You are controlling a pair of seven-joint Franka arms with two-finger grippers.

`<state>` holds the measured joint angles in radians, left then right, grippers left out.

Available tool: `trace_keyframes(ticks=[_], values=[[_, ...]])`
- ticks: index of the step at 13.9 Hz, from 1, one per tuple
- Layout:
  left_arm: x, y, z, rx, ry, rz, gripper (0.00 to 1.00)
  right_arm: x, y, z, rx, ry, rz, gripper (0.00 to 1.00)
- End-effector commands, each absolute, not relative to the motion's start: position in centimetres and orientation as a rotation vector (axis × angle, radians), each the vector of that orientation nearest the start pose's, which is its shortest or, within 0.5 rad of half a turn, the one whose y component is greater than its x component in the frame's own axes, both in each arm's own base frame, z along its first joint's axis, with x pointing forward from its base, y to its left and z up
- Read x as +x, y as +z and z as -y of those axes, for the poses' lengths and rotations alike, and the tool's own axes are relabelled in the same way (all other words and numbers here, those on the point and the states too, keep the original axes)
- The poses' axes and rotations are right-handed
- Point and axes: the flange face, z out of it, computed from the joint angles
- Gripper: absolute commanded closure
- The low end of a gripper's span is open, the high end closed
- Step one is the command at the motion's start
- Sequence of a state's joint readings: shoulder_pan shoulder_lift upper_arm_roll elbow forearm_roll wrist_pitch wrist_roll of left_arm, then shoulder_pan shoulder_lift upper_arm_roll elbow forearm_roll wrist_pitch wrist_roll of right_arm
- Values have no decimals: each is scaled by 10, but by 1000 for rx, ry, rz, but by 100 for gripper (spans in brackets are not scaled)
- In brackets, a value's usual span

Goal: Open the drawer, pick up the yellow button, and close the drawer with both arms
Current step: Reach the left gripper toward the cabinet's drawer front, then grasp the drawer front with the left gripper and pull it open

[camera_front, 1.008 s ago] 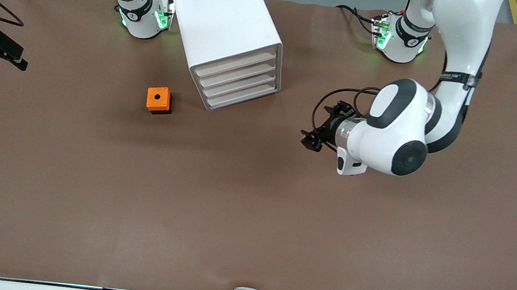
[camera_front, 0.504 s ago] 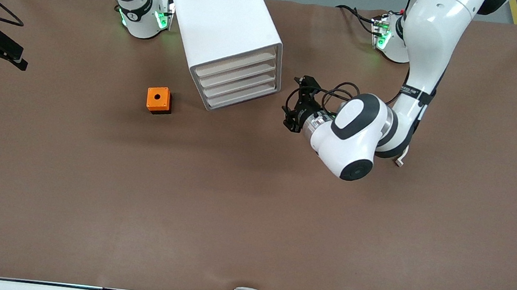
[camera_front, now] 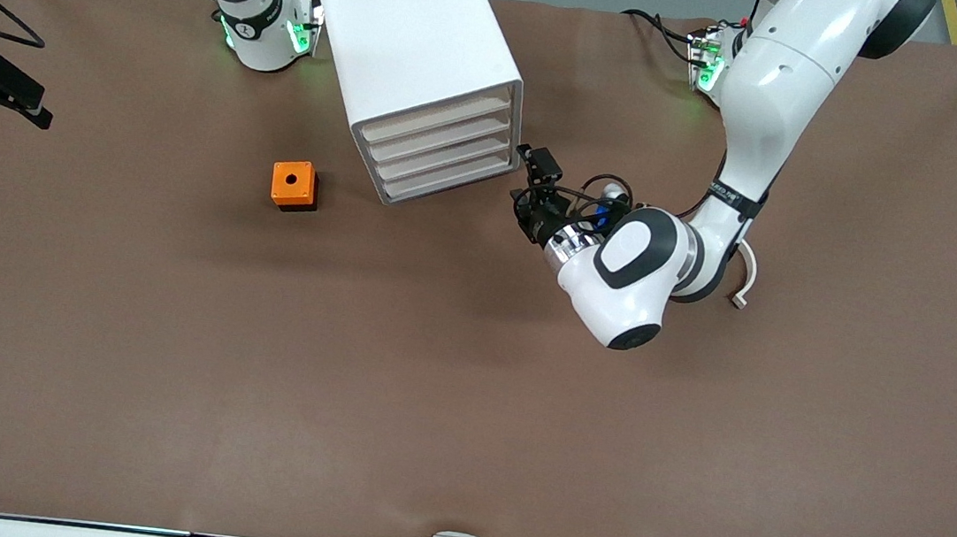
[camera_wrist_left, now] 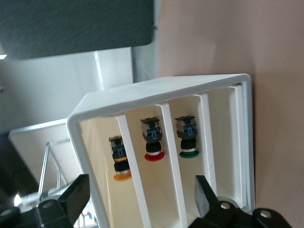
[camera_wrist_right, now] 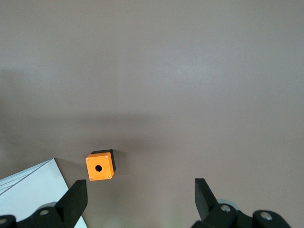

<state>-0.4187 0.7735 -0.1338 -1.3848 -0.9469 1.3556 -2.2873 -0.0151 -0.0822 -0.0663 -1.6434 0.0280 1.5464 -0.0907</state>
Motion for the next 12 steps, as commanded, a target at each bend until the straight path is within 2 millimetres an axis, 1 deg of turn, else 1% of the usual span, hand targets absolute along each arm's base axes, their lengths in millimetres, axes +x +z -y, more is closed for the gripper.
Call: trace_keyframes(ticks=[1,2,4,6,7,9,11,12], values=[[523,265,425,-1080,1527,1753,23,520,638,43,-3104,16,18,0],[518,265,431,-1078,1537,1739,32,520,638,44,-3106,14,16,0],[506,260,444,-1082,1536,1699,44,520,638,45,-3106,14,21,0],[490,258,461,-1100,1519,1670,49,521,641,45,-3106,2,26,0],[482,255,468,-1106,1507,1655,50,522,643,45,-3109,-5,26,0],[468,246,474,-1093,1484,1631,51,523,645,45,-3108,-12,12,0],[456,241,476,-1083,1464,1603,51,526,639,44,-3109,7,16,0],[446,238,481,-1081,1447,1588,51,526,639,46,-3112,10,23,0]])
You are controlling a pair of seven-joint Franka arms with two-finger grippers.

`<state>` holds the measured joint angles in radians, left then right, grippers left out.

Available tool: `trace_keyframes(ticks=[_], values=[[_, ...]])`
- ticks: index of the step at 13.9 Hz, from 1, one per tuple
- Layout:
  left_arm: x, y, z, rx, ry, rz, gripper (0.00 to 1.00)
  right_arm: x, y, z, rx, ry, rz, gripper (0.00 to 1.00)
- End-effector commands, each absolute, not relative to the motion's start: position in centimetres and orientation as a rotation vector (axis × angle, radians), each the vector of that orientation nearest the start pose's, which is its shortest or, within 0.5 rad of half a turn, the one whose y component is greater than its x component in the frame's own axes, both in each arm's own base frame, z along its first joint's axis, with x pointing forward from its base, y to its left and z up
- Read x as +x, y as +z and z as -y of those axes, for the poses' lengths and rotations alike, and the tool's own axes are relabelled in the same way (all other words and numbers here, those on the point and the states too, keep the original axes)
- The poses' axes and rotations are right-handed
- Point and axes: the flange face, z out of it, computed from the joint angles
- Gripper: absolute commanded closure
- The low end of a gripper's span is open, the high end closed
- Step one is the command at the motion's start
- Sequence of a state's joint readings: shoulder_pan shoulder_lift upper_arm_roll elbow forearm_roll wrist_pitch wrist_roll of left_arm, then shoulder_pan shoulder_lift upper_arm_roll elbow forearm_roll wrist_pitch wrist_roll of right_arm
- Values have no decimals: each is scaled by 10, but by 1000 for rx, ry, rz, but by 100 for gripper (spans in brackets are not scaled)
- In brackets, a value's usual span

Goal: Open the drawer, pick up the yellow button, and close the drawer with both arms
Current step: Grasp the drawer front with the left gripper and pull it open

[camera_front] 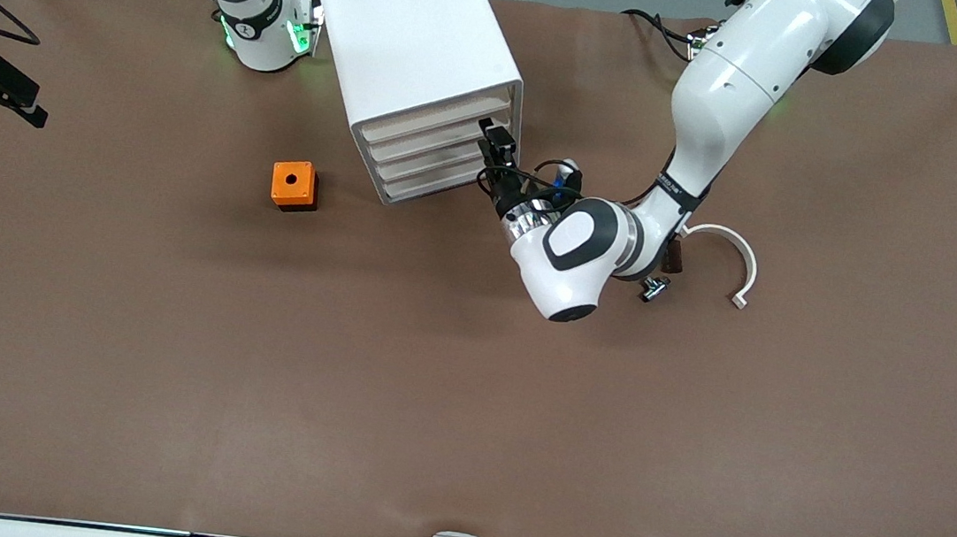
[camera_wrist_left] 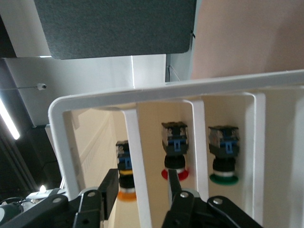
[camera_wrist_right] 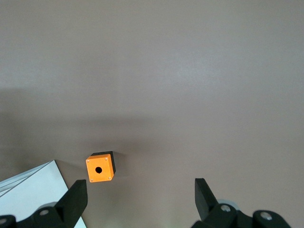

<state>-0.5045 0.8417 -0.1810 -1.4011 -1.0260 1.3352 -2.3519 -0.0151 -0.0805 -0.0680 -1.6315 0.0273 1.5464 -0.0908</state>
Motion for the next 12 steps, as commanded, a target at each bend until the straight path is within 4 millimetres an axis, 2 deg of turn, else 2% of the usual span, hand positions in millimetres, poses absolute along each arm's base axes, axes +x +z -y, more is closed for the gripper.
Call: trace_keyframes(ticks=[1,3,6,8,12], values=[[440,238,482,-1082,1438,1568,52,527,638,48,-3113,13,20,0],[424,241,492,-1099,1415,1518,53,531,629,52,-3112,36,10,0],[406,237,503,-1111,1386,1487,59,534,627,48,-3111,34,25,0],[399,237,507,-1117,1377,1469,68,534,629,43,-3113,30,39,0],[400,235,505,-1118,1372,1469,85,534,631,42,-3112,22,37,0]])
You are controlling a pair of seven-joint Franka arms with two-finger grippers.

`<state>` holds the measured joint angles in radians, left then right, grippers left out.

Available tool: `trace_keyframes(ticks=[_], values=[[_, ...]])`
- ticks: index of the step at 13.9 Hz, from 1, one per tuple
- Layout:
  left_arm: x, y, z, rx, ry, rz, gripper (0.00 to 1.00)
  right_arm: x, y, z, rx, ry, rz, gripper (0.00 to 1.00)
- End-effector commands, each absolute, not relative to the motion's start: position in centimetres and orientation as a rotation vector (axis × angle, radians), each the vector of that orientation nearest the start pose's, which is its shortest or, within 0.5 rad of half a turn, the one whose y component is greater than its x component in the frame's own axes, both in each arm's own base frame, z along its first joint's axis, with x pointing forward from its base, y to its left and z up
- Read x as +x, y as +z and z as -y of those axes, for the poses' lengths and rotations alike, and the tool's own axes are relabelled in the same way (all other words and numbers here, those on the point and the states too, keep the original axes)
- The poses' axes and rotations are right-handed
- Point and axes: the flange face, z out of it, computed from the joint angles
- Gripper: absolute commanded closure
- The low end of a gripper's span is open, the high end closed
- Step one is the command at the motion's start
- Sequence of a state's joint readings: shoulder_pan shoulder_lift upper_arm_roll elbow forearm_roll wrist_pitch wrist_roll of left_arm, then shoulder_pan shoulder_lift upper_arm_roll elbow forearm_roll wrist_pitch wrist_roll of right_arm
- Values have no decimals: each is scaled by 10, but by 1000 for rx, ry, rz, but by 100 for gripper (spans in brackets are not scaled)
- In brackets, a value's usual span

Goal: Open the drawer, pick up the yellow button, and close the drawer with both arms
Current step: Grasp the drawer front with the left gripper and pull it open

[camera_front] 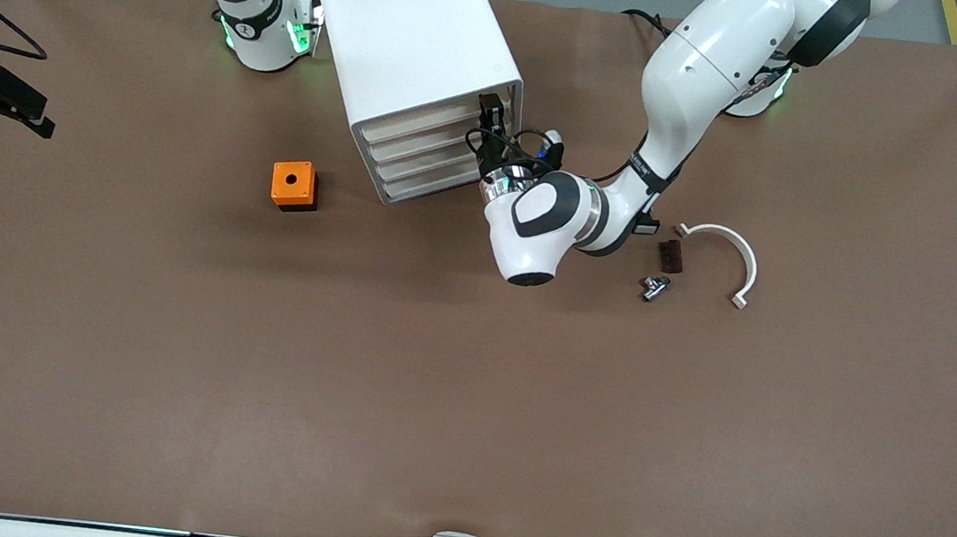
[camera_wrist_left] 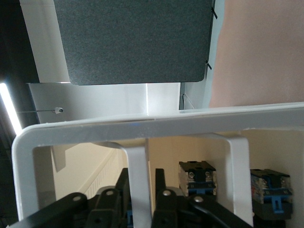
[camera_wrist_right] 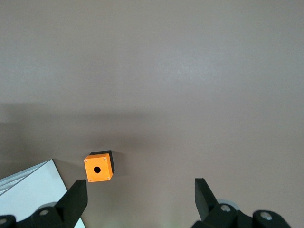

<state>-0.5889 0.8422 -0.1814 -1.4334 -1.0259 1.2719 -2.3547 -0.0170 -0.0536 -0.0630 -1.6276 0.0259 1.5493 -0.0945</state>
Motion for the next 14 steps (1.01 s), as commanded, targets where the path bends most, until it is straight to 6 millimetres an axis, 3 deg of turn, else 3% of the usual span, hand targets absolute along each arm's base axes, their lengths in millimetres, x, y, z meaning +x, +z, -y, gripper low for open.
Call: trace_keyframes(ticks=[1,4,6,9,14], values=[[402,236,505,-1117,1372,1473,88,535,630,44,-3112,22,32,0],[409,234,500,-1108,1380,1486,91,534,630,62,-3100,5,-20,0],[416,232,494,-1100,1385,1500,92,536,629,58,-3114,0,-4,0],[436,232,478,-1072,1415,1527,92,570,581,62,-3113,86,-14,0],[480,231,440,-1015,1487,1601,91,586,551,67,-3108,155,-36,0]])
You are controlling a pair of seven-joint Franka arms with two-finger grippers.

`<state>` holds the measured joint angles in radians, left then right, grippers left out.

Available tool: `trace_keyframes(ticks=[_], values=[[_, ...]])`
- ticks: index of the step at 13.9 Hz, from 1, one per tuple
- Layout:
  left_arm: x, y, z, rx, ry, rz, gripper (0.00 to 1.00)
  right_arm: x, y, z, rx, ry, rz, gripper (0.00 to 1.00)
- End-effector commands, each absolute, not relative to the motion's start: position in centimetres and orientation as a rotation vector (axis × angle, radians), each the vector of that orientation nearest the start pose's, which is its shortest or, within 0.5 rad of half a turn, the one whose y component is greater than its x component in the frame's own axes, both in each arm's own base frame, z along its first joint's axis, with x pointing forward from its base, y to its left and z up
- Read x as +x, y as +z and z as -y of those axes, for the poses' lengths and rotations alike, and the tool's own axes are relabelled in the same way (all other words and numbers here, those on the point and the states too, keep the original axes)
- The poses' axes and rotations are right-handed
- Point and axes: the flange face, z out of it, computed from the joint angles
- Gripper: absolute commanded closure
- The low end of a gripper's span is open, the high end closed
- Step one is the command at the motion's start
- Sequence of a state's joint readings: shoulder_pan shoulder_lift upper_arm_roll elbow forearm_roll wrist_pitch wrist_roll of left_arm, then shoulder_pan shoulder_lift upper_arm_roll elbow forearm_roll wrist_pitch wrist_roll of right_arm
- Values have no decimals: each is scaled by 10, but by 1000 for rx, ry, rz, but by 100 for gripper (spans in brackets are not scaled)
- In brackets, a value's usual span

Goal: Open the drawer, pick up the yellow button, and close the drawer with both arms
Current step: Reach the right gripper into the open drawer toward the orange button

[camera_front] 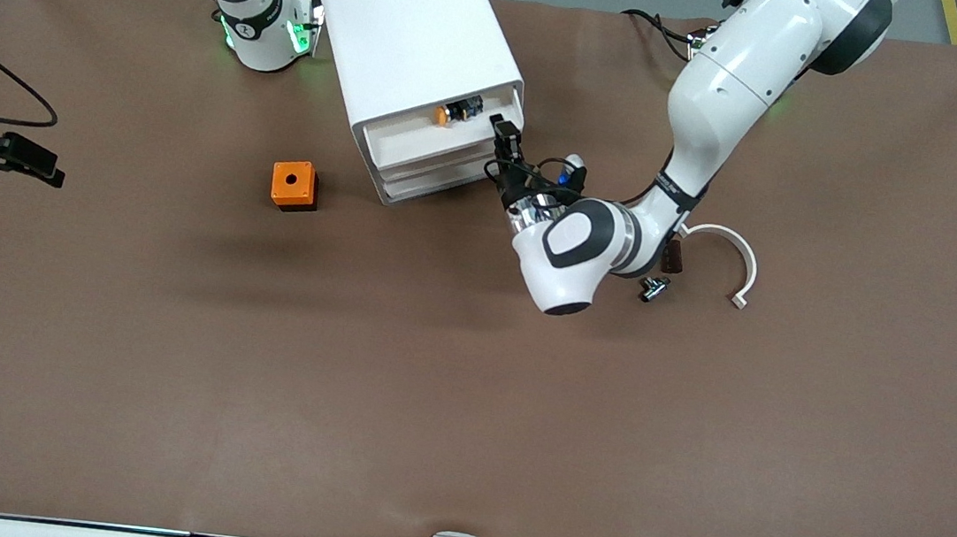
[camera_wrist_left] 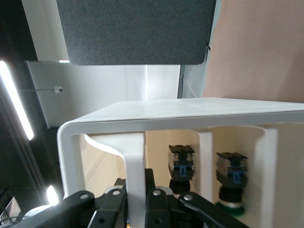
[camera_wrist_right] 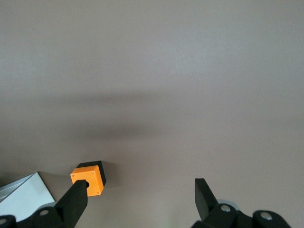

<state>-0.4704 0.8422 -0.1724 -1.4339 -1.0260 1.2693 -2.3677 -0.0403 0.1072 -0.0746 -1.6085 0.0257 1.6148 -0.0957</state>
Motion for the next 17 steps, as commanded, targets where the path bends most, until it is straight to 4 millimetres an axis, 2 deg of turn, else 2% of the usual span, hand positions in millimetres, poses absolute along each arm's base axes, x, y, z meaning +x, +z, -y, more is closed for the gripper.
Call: trace_keyframes(ticks=[1,3,4,5,7,8,9,10,12,13,15,17], values=[[491,231,430,-1001,1504,1622,91,586,551,61,-3106,165,-37,0],[509,234,417,-990,1528,1662,89,585,550,41,-3103,190,-212,0],[517,236,409,-973,1536,1679,89,582,550,18,-3091,236,-333,0],[523,237,402,-967,1544,1690,89,580,550,-10,-3085,262,-448,0],[530,236,395,-955,1553,1706,87,573,550,-80,-3004,305,-691,0],[531,237,394,-959,1557,1715,80,569,550,-109,-2951,321,-808,0],[534,235,391,-969,1572,1721,65,564,550,-140,-2927,330,-863,0],[536,237,389,-1013,1601,1718,42,559,550,-168,-2919,314,-906,0],[541,243,390,-1196,1704,1685,8,548,545,-217,-2905,288,-972,0],[545,247,391,-1273,1747,1669,2,542,544,-241,-2892,263,-997,0],[561,263,385,-1454,1836,1646,1,525,547,-290,-2864,221,-1041,0],[571,270,379,-1685,1940,1573,1,507,534,-325,-2877,227,-1043,0]])
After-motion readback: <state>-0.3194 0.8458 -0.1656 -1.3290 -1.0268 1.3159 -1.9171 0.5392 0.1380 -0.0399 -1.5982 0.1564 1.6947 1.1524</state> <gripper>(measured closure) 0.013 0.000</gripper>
